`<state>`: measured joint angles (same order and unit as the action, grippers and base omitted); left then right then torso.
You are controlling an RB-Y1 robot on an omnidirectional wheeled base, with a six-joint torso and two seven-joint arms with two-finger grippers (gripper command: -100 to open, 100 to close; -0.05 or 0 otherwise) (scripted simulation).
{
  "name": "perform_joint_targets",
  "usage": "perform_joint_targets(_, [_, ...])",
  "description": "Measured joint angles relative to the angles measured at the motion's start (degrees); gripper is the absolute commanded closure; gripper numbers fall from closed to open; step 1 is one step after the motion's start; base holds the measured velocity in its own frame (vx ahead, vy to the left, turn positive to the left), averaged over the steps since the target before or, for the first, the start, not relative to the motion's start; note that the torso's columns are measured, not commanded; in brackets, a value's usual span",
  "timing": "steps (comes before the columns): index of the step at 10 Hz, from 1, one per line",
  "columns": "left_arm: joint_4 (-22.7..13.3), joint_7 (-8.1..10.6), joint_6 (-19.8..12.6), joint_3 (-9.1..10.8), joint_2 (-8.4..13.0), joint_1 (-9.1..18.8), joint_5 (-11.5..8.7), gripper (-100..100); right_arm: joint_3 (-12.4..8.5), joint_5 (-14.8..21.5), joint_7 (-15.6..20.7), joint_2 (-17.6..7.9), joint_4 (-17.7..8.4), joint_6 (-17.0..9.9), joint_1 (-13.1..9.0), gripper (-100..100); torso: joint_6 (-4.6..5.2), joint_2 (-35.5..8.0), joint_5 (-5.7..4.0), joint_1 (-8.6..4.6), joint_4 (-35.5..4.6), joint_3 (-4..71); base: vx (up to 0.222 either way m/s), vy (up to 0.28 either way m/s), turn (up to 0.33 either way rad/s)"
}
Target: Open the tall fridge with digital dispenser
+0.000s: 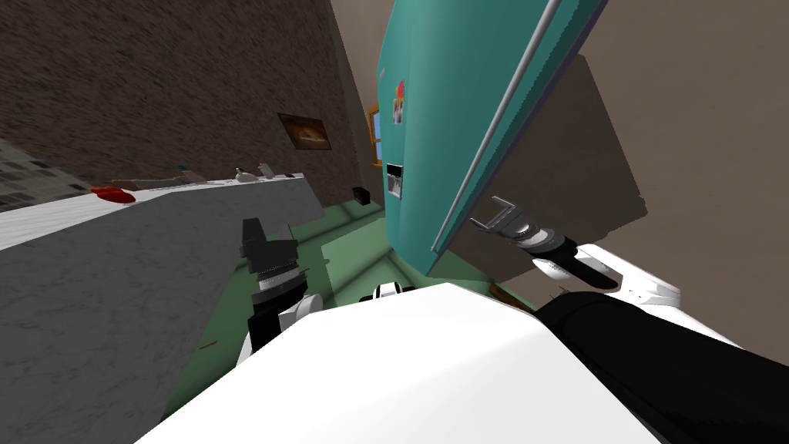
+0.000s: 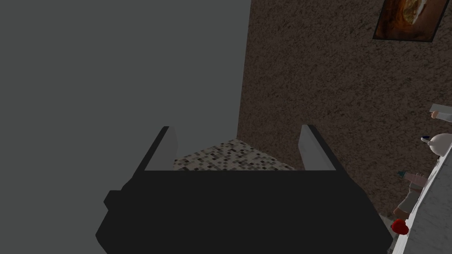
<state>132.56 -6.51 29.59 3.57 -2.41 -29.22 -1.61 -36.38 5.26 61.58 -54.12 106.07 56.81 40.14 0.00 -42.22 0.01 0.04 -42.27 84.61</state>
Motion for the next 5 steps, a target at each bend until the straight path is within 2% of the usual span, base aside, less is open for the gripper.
perform_joint_targets(2, [0.0, 0.00, 0.0, 0.00, 0.0, 0.0, 0.0, 0, -2.0, 0.2, 2.7, -2.5, -1.8, 1.0, 0.9, -100, -0.01, -0.1, -0.05, -0.13, 0.0, -0.1, 0.080, 0.010, -0.019])
perform_joint_targets(5, [0.0, 0.00, 0.0, 0.01, 0.0, 0.0, 0.0, 0, -5.4, 0.4, 7.0, -6.6, -5.3, 2.8, 2.4, -100, -0.01, 0.1, -0.02, -0.03, 0.0, 0.0, 0.130, 0.006, -0.052])
